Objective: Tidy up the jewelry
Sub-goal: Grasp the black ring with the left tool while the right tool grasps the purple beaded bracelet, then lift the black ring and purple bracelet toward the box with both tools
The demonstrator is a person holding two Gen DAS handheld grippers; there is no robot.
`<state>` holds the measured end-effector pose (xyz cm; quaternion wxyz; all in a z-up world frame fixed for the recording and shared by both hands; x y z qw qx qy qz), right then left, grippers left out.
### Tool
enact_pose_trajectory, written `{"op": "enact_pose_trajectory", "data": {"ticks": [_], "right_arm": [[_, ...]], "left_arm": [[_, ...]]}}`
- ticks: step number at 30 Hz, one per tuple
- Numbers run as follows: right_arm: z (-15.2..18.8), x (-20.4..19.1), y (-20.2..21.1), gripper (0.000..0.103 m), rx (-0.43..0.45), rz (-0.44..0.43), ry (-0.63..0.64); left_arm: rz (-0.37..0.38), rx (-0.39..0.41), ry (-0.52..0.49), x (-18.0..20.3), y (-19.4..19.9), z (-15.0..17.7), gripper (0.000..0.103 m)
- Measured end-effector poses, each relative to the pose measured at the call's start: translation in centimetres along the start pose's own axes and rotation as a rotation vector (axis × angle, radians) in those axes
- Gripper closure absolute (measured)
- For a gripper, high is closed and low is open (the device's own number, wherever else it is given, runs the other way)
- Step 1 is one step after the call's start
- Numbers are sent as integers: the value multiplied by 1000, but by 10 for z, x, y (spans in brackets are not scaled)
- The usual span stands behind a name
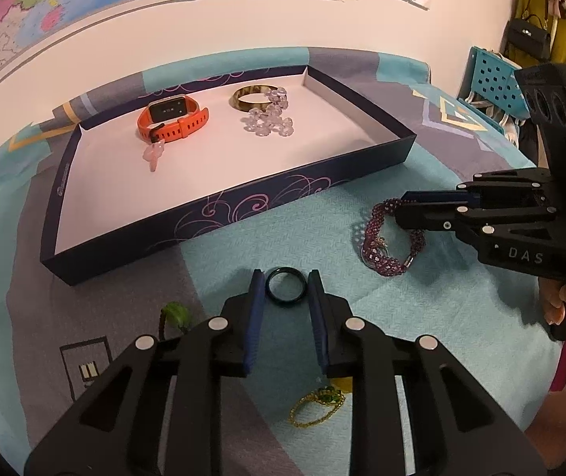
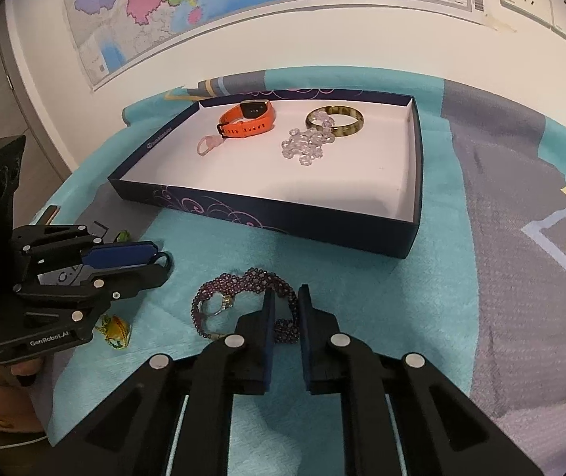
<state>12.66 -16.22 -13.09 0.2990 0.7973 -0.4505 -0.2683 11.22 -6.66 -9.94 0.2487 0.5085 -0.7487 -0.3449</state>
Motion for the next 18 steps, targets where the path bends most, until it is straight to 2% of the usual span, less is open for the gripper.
{"op": "enact_pose_trajectory", "data": {"ticks": [10, 18], "right_arm": [[-20, -23, 31, 95, 95, -98, 7], [-39, -40, 50, 95, 146, -119, 50]], "left_arm": [[9, 30, 38, -7, 14, -1, 81], [11, 69, 53, -13, 29, -7, 81]]}}
Point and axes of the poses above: each gripper's, at about its wrist camera, not at the fingertips, and y roughly against the way its jaws point, x to its right, z to its underside, the point moved 8 cm from there along -y, roughly the way its jaws point, and after that the axes turned 2 degrees about -z, right-handed, at the moved point
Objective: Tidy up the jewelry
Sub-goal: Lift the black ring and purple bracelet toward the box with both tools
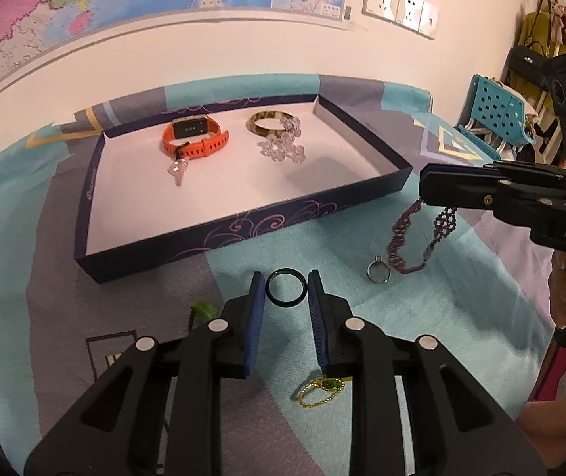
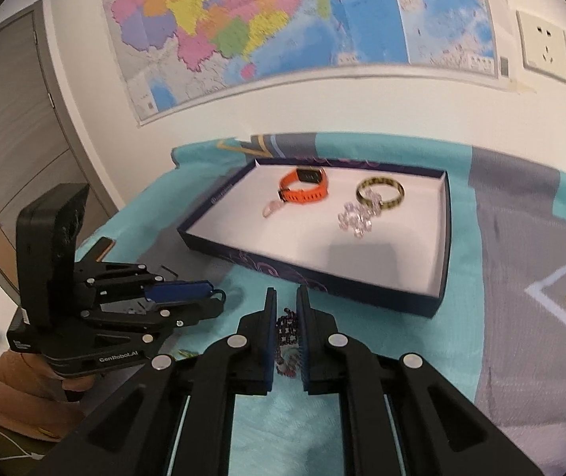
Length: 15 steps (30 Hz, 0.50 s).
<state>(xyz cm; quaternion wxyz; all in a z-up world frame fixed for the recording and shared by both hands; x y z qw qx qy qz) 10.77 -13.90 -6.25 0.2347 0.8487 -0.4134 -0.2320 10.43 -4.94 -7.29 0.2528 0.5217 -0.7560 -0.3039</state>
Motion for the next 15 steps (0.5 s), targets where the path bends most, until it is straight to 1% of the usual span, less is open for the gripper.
{"op": "enact_pose_trajectory", "data": {"ticks": [7, 15], "right_arm": [[-15, -3, 4, 95, 20, 13, 30], [-34, 2, 3, 95, 42, 23, 38]], "left_arm": [[-4, 27, 0, -3, 9, -7, 81], [-17, 50, -2, -10, 12, -19, 81]]}}
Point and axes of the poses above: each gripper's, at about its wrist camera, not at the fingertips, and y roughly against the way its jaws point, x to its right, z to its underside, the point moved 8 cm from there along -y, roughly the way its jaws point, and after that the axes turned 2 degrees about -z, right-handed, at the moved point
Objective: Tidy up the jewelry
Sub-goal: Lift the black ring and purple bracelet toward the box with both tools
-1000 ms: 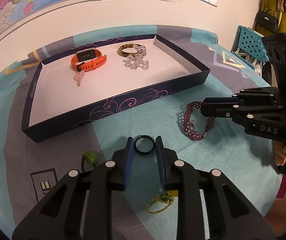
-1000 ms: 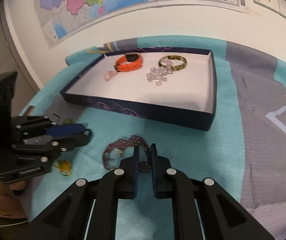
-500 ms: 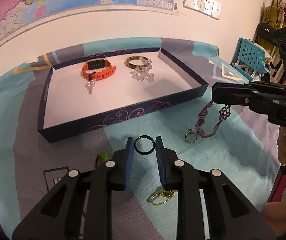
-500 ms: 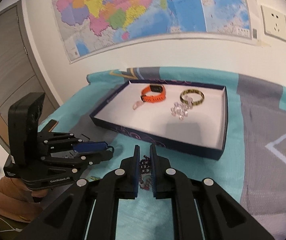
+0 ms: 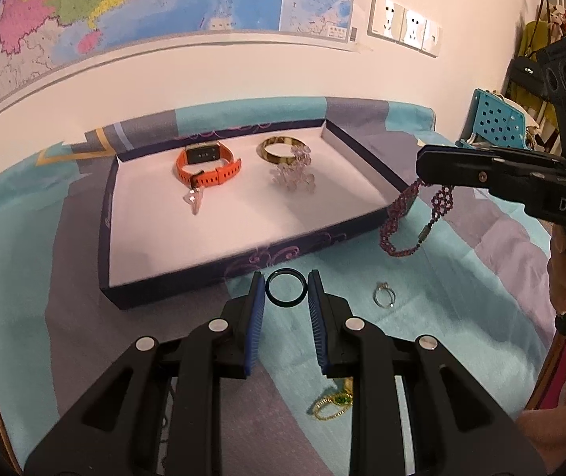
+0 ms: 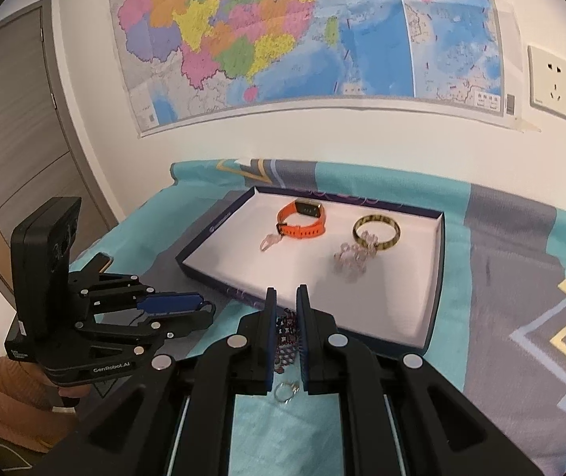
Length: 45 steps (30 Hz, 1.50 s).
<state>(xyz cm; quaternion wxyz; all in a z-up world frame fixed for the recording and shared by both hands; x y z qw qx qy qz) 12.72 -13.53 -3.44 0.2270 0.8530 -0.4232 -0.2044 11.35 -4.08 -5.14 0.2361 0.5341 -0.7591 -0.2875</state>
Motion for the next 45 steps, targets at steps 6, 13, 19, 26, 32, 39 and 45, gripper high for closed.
{"op": "enact_pose_trajectory", "data": {"ticks": [6, 13, 19, 26, 32, 39, 45], "right_arm": [[-17, 10, -6, 95, 13, 17, 0], [-32, 25, -21, 95, 14, 17, -28], [-37, 36, -40, 95, -9, 22, -43], [-41, 41, -56, 95, -23, 15, -61], [-41, 45, -69, 95, -37, 0, -82], [-44, 45, -78, 95, -40, -15, -88], [-46, 45, -84, 95, -44, -28, -93]], "left_arm": [[-13, 14, 10, -10, -4, -15, 81], [-31, 22, 8, -19, -12, -31, 81], [-42, 14, 9, -25, -24, -40, 81], [-56, -8, 21, -33, -39, -44, 81], [-61, -24, 29, -39, -50, -45, 81], [-69, -39, 30, -41, -60, -47, 81], [-73, -55, 33, -42, -68, -49, 81]]}}
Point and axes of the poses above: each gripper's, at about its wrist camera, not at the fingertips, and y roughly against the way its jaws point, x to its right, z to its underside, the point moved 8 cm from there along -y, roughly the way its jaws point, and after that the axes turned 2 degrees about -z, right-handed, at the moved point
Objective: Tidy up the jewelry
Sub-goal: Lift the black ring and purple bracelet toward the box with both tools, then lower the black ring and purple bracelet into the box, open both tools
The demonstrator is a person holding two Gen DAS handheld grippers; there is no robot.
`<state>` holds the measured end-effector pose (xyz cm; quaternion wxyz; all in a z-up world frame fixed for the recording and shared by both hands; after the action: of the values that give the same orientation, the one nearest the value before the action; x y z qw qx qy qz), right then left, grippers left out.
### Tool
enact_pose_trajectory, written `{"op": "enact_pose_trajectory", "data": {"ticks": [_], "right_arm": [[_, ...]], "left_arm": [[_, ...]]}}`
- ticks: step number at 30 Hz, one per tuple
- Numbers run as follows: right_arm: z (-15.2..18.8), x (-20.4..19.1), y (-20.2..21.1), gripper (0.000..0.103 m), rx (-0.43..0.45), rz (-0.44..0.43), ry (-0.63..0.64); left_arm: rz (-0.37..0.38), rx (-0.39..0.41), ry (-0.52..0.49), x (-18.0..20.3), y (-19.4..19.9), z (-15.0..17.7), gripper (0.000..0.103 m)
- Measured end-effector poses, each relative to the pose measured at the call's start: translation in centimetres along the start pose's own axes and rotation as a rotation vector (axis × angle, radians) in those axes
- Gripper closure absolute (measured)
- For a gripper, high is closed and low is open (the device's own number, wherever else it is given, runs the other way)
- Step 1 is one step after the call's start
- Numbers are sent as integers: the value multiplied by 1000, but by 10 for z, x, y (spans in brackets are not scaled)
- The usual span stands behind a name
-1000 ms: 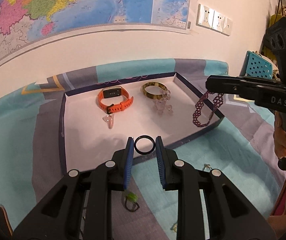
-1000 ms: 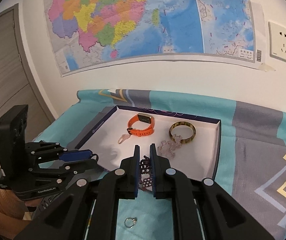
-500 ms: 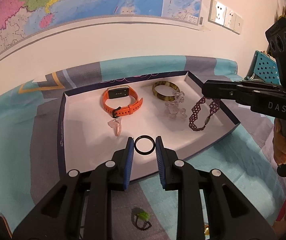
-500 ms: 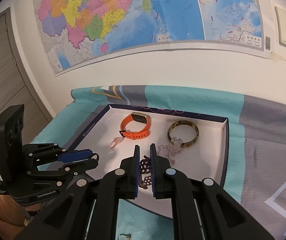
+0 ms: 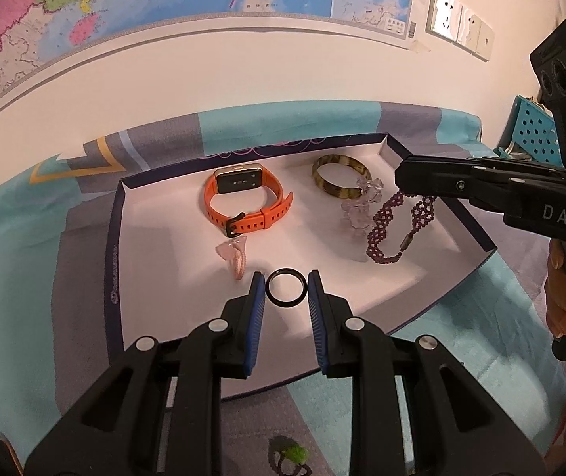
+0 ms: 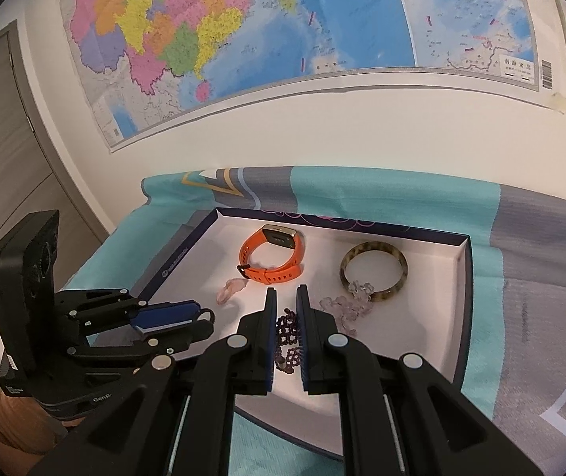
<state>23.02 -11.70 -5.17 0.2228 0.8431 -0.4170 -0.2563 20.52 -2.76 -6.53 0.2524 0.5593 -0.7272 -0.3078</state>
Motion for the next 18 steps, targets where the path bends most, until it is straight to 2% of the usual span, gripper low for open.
{"op": "enact_pose_trajectory", "data": {"ticks": [18], "right_arm": [[7, 14, -16, 95, -27, 18, -20]], "left_arm": [[-22, -43, 8, -3, -21, -1, 80]]}}
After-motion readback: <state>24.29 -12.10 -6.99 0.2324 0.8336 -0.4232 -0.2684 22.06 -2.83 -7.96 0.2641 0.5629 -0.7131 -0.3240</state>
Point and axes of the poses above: each gripper's, at about its wrist camera, not at the fingertips, and y roughly against the way its jaws point, x to its right, z to its underside, the point moved 8 cm from there along -y, roughly the way its jaws point, and after that the axes turned 2 degrees about -z, right-handed, at the moved point
